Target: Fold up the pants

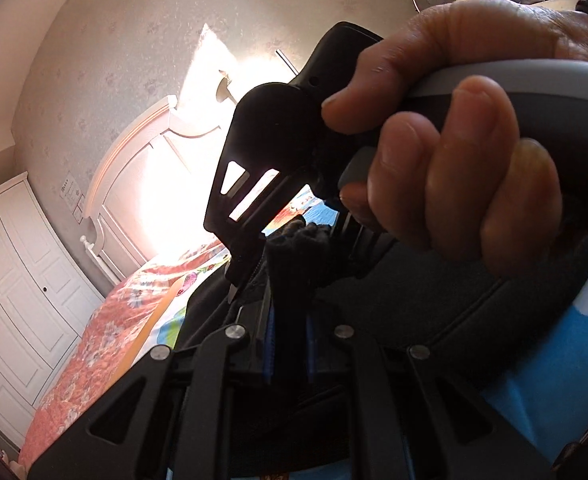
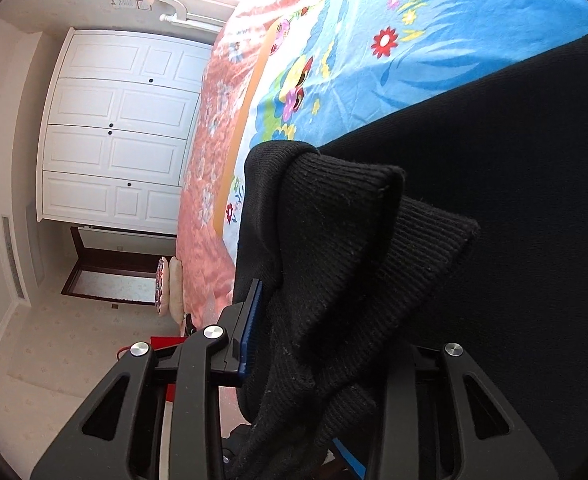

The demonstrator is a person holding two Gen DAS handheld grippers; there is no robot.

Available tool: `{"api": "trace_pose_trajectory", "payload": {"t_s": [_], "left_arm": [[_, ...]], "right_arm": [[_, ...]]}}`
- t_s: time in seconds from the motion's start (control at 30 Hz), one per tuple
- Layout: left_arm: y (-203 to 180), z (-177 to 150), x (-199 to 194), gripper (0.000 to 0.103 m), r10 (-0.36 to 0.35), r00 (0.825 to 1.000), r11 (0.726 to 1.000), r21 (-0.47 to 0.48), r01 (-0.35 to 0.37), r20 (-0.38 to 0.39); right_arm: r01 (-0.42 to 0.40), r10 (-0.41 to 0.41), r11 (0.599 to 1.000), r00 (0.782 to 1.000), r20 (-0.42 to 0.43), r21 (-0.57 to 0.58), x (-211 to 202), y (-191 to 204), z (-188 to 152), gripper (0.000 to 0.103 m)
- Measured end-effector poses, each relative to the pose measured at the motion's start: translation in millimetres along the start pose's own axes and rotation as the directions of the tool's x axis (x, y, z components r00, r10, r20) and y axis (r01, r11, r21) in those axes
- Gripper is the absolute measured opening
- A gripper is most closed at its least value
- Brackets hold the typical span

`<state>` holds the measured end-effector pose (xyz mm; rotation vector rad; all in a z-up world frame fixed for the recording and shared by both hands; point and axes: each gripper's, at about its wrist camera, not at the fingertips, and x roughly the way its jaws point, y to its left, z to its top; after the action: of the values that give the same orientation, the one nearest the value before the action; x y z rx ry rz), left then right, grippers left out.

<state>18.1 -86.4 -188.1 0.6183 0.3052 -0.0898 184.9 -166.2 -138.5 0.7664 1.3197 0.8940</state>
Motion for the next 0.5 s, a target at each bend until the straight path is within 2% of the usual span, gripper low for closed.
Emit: {"api": "trace_pose_trajectory", "payload": {"t_s": [0.03, 0.07, 0.1, 0.13, 0.2, 0.27, 0.37, 0.43, 0.5], "left_arm": [[-0.1, 4.3, 0.1, 0.018, -0.032, 0.999, 0.999, -0.032, 0.032, 0.012], [4.0, 6.7, -0.5, 0.033, -0.063, 0.998, 0.995, -0.081, 0.065, 0.017], [10.5, 5.4, -5.2, 0.059, -0.08, 0.996, 0.987, -0.139, 0.083, 0.024], [19.4, 1.0, -11.3, 0.065, -0.092, 0.995, 0.976, -0.195, 0.097, 0.034], [41.4, -18.4, -19.6, 0.067, -0.083, 0.997, 0.956, -0.281, 0.081, 0.008], [67.7, -48.7, -21.1, 0.066, -0.055, 0.996, 0.936, -0.351, 0.025, -0.074], [102.9, -94.5, -20.4, 0.064, -0.052, 0.977, 0.903, -0.428, -0.043, -0.208], [115.1, -109.6, -22.5, 0.063, -0.049, 0.969, 0.895, -0.442, -0.064, -0.241], [121.9, -114.6, -22.5, 0.063, -0.064, 0.967, 0.888, -0.457, -0.057, -0.245]], "right_arm": [[0.01, -0.01, 1.0, 1.0, 0.019, 0.004, -11.3, -5.1, -0.4, 0.033], [0.016, -0.017, 1.0, 0.999, 0.033, 0.019, -18.1, -10.0, 0.7, 0.033], [0.017, -0.018, 0.999, 0.999, 0.039, 0.039, -23.7, -16.7, 1.1, 0.033], [0.016, -0.018, 0.998, 0.999, 0.04, 0.058, -26.5, -22.7, 1.4, 0.033], [0.014, -0.017, 0.997, 0.999, 0.042, 0.073, -25.4, -29.3, 2.6, 0.033], [0.006, -0.008, 0.996, 0.999, 0.032, 0.085, -19.1, -31.2, 3.4, 0.033], [0.009, -0.01, 0.996, 1.0, 0.015, 0.094, -9.2, -31.1, 2.0, 0.033], [0.011, -0.012, 0.995, 1.0, 0.013, 0.094, -9.0, -28.7, 4.0, 0.033], [0.011, -0.013, 0.996, 1.0, 0.015, 0.092, -11.0, -24.0, 2.3, 0.033]]}}
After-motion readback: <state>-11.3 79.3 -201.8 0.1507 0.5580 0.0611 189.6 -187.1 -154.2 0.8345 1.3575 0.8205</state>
